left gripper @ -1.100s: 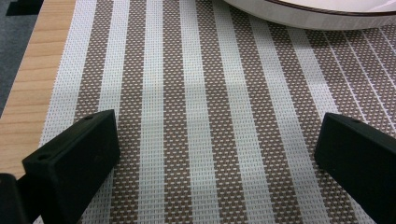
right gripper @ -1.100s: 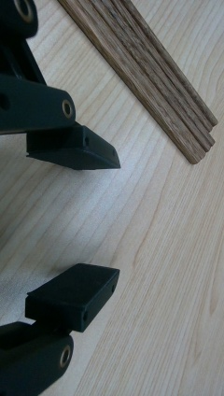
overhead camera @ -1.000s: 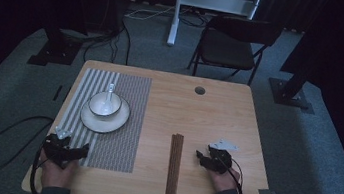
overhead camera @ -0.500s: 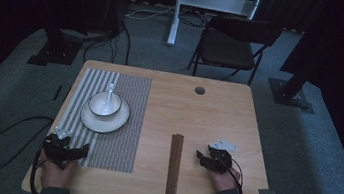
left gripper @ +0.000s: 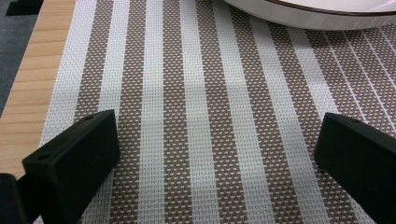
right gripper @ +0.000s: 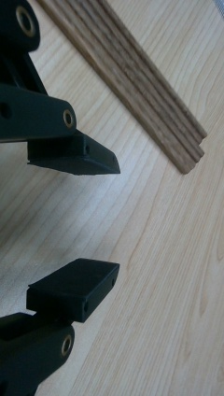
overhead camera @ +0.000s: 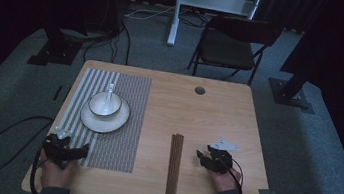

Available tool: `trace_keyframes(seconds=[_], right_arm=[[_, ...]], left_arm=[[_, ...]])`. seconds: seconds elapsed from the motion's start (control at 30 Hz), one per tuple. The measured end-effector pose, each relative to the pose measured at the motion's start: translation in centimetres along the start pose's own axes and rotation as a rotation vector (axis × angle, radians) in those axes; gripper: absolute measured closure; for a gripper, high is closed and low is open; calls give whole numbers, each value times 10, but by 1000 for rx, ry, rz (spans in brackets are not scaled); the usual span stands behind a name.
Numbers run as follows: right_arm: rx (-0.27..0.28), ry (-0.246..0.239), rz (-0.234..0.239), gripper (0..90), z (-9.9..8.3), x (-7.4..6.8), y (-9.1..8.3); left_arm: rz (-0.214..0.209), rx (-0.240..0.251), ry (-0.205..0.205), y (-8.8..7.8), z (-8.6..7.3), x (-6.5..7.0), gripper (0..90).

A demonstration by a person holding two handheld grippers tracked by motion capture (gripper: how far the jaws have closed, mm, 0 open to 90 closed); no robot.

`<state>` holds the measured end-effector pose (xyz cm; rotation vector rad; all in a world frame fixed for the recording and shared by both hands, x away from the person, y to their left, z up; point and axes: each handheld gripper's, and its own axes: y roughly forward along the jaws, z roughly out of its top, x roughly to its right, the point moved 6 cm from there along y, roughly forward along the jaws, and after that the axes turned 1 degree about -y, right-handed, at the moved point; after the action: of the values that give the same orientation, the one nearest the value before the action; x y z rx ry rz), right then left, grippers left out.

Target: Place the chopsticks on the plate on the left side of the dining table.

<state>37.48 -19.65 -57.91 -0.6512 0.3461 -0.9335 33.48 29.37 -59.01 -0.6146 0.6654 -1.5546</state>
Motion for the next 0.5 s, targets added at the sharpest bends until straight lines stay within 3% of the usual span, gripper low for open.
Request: trace_keyframes(seconds=[0.5], right_arm=[[17, -17, 33, 454, 5, -10, -11]], left_arm=[[0, -1, 0, 0, 0, 0, 2]])
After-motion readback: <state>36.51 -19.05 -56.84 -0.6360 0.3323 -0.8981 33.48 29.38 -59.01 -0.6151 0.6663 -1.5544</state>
